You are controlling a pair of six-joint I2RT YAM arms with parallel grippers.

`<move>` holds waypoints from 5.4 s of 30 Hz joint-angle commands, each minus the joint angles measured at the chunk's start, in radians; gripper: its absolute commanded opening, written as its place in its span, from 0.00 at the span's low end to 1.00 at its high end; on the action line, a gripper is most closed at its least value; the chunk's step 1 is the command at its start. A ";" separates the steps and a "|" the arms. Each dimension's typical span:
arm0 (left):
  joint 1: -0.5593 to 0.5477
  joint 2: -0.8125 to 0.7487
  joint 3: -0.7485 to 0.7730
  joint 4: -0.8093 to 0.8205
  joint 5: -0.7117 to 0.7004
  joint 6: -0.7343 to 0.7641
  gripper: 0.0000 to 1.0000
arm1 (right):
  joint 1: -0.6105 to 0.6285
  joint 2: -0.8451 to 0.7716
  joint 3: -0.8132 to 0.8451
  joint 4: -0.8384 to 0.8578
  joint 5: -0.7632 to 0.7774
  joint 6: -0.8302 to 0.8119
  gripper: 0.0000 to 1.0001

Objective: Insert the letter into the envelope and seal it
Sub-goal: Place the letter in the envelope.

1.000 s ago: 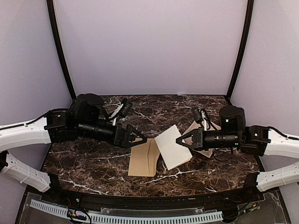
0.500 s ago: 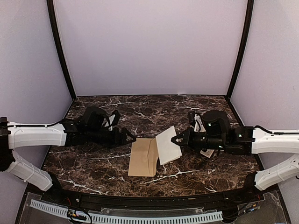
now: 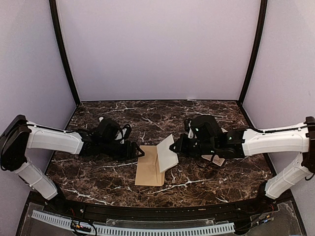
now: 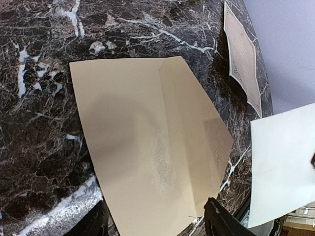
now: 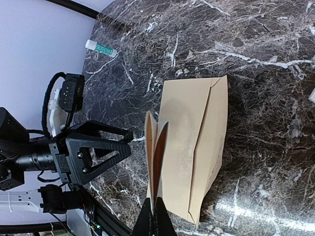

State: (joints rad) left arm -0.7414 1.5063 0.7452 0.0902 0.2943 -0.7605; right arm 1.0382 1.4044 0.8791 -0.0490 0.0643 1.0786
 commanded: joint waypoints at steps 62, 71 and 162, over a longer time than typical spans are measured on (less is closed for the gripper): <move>0.013 0.242 0.029 0.040 0.065 0.056 0.39 | -0.052 0.273 -0.056 0.150 0.030 -0.061 0.00; 0.013 0.255 0.047 0.034 0.076 0.058 0.38 | -0.059 0.315 -0.046 0.186 0.012 -0.076 0.00; -0.062 0.271 0.070 0.077 0.124 -0.013 0.40 | 0.006 0.474 0.201 -0.116 0.095 -0.228 0.28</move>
State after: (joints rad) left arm -0.7925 1.7561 0.8001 0.1864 0.4107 -0.7746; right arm 1.0359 1.8481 1.0409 -0.1658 0.1734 0.8646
